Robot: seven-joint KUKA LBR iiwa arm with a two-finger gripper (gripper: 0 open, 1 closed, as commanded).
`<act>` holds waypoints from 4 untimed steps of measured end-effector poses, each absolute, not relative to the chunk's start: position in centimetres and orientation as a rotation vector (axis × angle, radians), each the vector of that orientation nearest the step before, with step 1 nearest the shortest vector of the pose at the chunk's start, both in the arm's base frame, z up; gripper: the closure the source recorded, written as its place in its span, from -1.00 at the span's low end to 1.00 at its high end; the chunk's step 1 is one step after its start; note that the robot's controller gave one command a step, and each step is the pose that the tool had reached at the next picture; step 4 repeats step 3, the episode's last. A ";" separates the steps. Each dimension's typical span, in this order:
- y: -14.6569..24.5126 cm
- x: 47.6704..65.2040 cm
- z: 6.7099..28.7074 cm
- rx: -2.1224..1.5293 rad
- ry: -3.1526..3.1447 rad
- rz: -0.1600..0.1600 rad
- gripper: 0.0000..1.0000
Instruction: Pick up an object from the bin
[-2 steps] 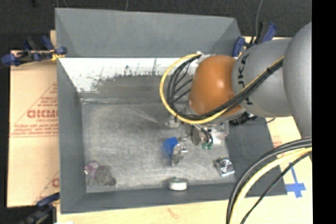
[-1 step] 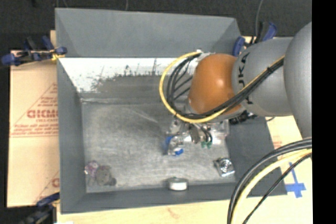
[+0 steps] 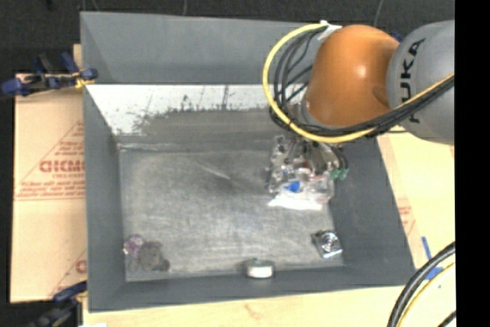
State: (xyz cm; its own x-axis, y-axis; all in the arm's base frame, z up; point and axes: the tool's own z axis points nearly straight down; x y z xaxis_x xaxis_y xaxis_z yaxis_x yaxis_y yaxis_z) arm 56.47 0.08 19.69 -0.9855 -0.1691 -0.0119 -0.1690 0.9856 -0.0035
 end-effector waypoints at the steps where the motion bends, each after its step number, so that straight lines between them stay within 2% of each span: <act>1: 1.5 57.0 29.2 -0.764 3.038 -0.003 1.00; 2: 1.6 57.0 29.1 -0.760 3.042 0.002 1.00; 3: -2.6 57.8 27.9 -1.391 2.810 -0.004 1.00; 4: -2.6 57.8 27.9 -1.391 2.810 -0.004 1.00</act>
Offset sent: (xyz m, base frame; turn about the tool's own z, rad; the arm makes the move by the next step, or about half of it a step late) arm 0.0039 0.0150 0.0927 -0.3243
